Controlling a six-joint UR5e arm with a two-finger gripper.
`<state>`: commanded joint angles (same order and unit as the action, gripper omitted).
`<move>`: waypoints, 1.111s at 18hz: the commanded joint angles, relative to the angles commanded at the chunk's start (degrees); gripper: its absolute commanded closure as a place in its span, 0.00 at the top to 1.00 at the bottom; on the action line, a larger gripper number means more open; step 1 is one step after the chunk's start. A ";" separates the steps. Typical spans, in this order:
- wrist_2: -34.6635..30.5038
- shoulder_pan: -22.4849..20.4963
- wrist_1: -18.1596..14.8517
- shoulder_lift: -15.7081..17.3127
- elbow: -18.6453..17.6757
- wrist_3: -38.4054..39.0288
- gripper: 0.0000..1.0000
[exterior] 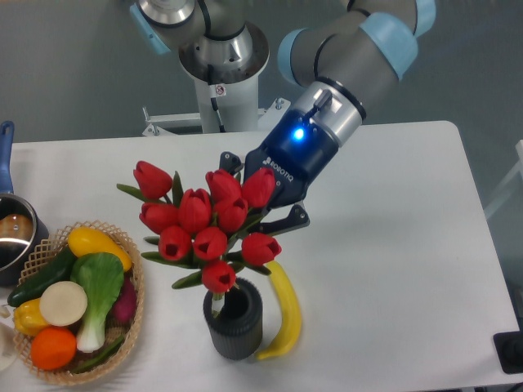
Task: Pick up the flowers from the vase
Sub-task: 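Lift the gripped tulips up out of the black vase, then carry the tulips away from the vase and hold them above the table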
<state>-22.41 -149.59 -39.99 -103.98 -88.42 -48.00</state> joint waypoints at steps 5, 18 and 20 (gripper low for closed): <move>-0.70 -5.61 -0.18 1.41 -0.17 0.54 0.00; -21.01 -18.01 -0.97 -2.37 -3.33 -19.41 0.00; -21.53 -19.07 -3.76 -2.28 -4.21 -20.73 0.00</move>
<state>-43.94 -168.66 -43.75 -106.26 -92.63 -68.72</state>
